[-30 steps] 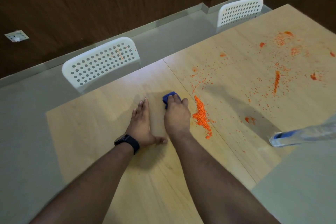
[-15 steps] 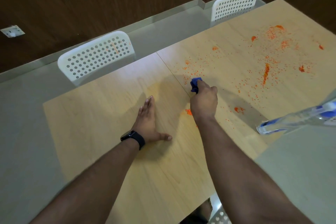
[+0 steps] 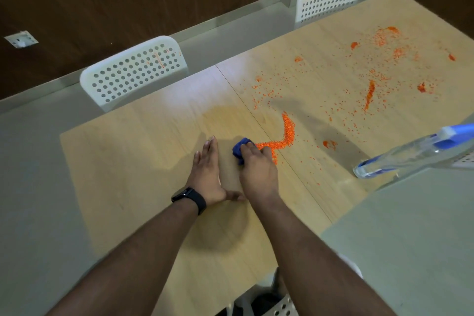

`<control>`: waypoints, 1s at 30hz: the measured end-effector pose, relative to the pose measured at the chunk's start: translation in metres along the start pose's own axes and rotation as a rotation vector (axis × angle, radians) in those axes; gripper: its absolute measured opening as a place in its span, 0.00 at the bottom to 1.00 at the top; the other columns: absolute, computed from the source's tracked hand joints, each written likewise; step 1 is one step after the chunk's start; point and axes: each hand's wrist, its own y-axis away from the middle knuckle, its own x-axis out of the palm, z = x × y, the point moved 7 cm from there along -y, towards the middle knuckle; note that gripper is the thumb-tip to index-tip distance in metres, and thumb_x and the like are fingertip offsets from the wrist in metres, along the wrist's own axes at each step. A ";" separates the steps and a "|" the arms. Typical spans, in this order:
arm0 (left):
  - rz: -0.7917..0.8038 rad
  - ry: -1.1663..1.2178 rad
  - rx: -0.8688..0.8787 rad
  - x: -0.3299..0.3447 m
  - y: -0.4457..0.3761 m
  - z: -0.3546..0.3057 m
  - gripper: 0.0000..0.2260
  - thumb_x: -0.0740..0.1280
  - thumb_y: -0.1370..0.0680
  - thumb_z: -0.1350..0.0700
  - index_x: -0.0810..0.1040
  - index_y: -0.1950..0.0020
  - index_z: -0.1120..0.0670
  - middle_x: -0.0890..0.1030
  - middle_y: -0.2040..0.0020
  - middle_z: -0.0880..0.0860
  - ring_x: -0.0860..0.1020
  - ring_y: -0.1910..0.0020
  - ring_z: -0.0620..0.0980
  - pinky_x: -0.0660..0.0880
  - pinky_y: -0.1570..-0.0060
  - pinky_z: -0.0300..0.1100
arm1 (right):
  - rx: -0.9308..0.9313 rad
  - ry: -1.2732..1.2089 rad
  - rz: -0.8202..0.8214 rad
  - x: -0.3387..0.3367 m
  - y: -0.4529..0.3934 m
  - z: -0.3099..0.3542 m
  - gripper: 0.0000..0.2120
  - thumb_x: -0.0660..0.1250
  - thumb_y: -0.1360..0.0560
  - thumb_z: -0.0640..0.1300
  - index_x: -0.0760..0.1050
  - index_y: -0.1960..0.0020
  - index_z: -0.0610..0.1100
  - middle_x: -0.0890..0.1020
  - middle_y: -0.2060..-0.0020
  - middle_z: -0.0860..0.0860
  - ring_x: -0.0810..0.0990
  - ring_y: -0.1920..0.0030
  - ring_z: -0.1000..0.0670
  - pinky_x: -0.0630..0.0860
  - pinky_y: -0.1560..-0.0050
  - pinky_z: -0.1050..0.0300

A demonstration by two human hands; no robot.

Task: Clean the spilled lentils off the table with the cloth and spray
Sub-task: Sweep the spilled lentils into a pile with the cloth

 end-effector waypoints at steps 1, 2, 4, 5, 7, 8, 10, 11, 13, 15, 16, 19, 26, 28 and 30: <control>-0.004 -0.002 -0.011 0.001 0.001 -0.004 0.79 0.82 0.48 0.28 0.31 0.17 0.53 0.38 0.15 0.50 0.38 0.17 0.47 0.36 0.19 0.48 | 0.034 0.000 -0.019 -0.005 -0.004 -0.012 0.20 0.60 0.20 0.36 0.74 0.29 0.46 0.78 0.30 0.51 0.71 0.37 0.44 0.77 0.45 0.50; -0.004 0.003 -0.026 0.003 0.004 -0.007 0.79 0.82 0.47 0.28 0.30 0.17 0.53 0.38 0.15 0.50 0.38 0.17 0.47 0.35 0.20 0.47 | 0.073 -0.002 -0.040 -0.011 -0.007 -0.027 0.20 0.59 0.20 0.35 0.75 0.30 0.45 0.79 0.31 0.51 0.71 0.38 0.44 0.77 0.46 0.50; -0.003 0.022 -0.059 0.004 0.007 -0.009 0.77 0.84 0.45 0.32 0.30 0.17 0.53 0.37 0.15 0.50 0.38 0.18 0.47 0.34 0.23 0.44 | 0.139 0.000 -0.070 -0.022 -0.017 -0.054 0.20 0.59 0.21 0.34 0.76 0.32 0.45 0.80 0.34 0.49 0.71 0.39 0.43 0.77 0.48 0.47; -0.005 0.029 -0.070 0.005 0.008 -0.011 0.76 0.85 0.43 0.34 0.30 0.17 0.52 0.36 0.16 0.49 0.38 0.18 0.47 0.35 0.24 0.44 | 0.166 -0.002 -0.080 -0.028 -0.020 -0.068 0.20 0.59 0.22 0.33 0.76 0.33 0.44 0.81 0.36 0.48 0.71 0.40 0.42 0.77 0.49 0.47; -0.002 0.047 -0.099 0.004 0.013 -0.011 0.75 0.85 0.41 0.37 0.29 0.18 0.49 0.36 0.16 0.47 0.38 0.18 0.48 0.38 0.23 0.46 | 0.207 -0.019 -0.106 -0.039 -0.022 -0.088 0.21 0.58 0.25 0.31 0.77 0.36 0.44 0.83 0.41 0.47 0.71 0.43 0.42 0.76 0.53 0.48; 0.002 0.057 -0.110 0.005 0.015 -0.009 0.75 0.85 0.41 0.38 0.29 0.18 0.48 0.36 0.16 0.47 0.38 0.17 0.49 0.40 0.22 0.47 | 0.214 -0.028 -0.128 -0.044 -0.021 -0.093 0.22 0.57 0.25 0.30 0.76 0.36 0.44 0.83 0.42 0.47 0.71 0.43 0.43 0.75 0.54 0.48; -0.001 0.073 -0.123 0.004 0.024 -0.005 0.75 0.86 0.42 0.38 0.29 0.18 0.46 0.37 0.16 0.46 0.38 0.17 0.49 0.42 0.21 0.50 | 0.174 -0.043 -0.160 -0.049 -0.012 -0.090 0.24 0.58 0.26 0.30 0.76 0.33 0.45 0.82 0.38 0.49 0.70 0.43 0.43 0.74 0.53 0.49; -0.007 0.090 -0.126 0.003 0.028 -0.001 0.75 0.86 0.42 0.38 0.30 0.18 0.46 0.37 0.16 0.46 0.38 0.18 0.48 0.42 0.21 0.50 | 0.130 -0.058 -0.158 -0.048 -0.006 -0.082 0.25 0.59 0.26 0.30 0.75 0.32 0.46 0.82 0.36 0.50 0.69 0.43 0.44 0.74 0.53 0.49; -0.034 0.120 -0.129 -0.001 0.042 0.009 0.75 0.86 0.42 0.38 0.30 0.17 0.46 0.37 0.16 0.45 0.37 0.20 0.43 0.41 0.21 0.49 | 0.023 -0.096 -0.120 -0.038 0.010 -0.060 0.27 0.61 0.26 0.31 0.74 0.29 0.46 0.80 0.32 0.53 0.69 0.44 0.46 0.74 0.52 0.50; -0.091 0.115 -0.137 -0.007 0.058 0.026 0.76 0.86 0.45 0.36 0.31 0.17 0.47 0.38 0.16 0.45 0.37 0.20 0.41 0.39 0.20 0.46 | -0.074 -0.129 -0.051 -0.023 0.026 -0.032 0.29 0.63 0.25 0.32 0.73 0.26 0.48 0.78 0.30 0.54 0.69 0.43 0.47 0.75 0.50 0.50; -0.115 0.107 -0.150 -0.009 0.066 0.036 0.77 0.85 0.46 0.35 0.32 0.17 0.48 0.38 0.15 0.46 0.37 0.20 0.41 0.39 0.19 0.46 | -0.112 -0.134 -0.017 -0.015 0.033 -0.021 0.29 0.64 0.26 0.33 0.73 0.26 0.48 0.78 0.29 0.55 0.69 0.43 0.47 0.75 0.50 0.50; -0.156 0.091 -0.199 -0.014 0.095 0.069 0.78 0.83 0.48 0.30 0.33 0.16 0.50 0.39 0.15 0.46 0.37 0.18 0.43 0.40 0.18 0.48 | -0.197 -0.137 0.042 0.001 0.053 0.011 0.32 0.65 0.27 0.32 0.72 0.25 0.47 0.77 0.27 0.54 0.70 0.41 0.46 0.77 0.50 0.50; -0.199 0.148 -0.274 -0.006 0.150 0.116 0.78 0.83 0.48 0.30 0.34 0.16 0.50 0.40 0.15 0.46 0.36 0.19 0.41 0.40 0.18 0.48 | -0.444 -0.068 -0.001 0.016 0.102 0.066 0.35 0.70 0.34 0.31 0.76 0.27 0.44 0.79 0.29 0.50 0.74 0.43 0.45 0.78 0.58 0.54; -0.201 0.155 -0.265 -0.001 0.156 0.118 0.78 0.83 0.48 0.30 0.34 0.16 0.49 0.40 0.15 0.46 0.37 0.18 0.42 0.39 0.18 0.47 | -0.530 -0.056 0.028 0.027 0.120 0.080 0.34 0.74 0.35 0.35 0.77 0.28 0.44 0.80 0.31 0.51 0.76 0.44 0.45 0.79 0.58 0.55; -0.200 0.175 -0.259 0.001 0.161 0.121 0.76 0.83 0.46 0.31 0.33 0.16 0.49 0.38 0.15 0.45 0.38 0.18 0.43 0.38 0.20 0.44 | -0.629 -0.024 0.104 0.045 0.139 0.096 0.35 0.80 0.36 0.44 0.77 0.29 0.44 0.80 0.31 0.51 0.76 0.45 0.46 0.81 0.54 0.53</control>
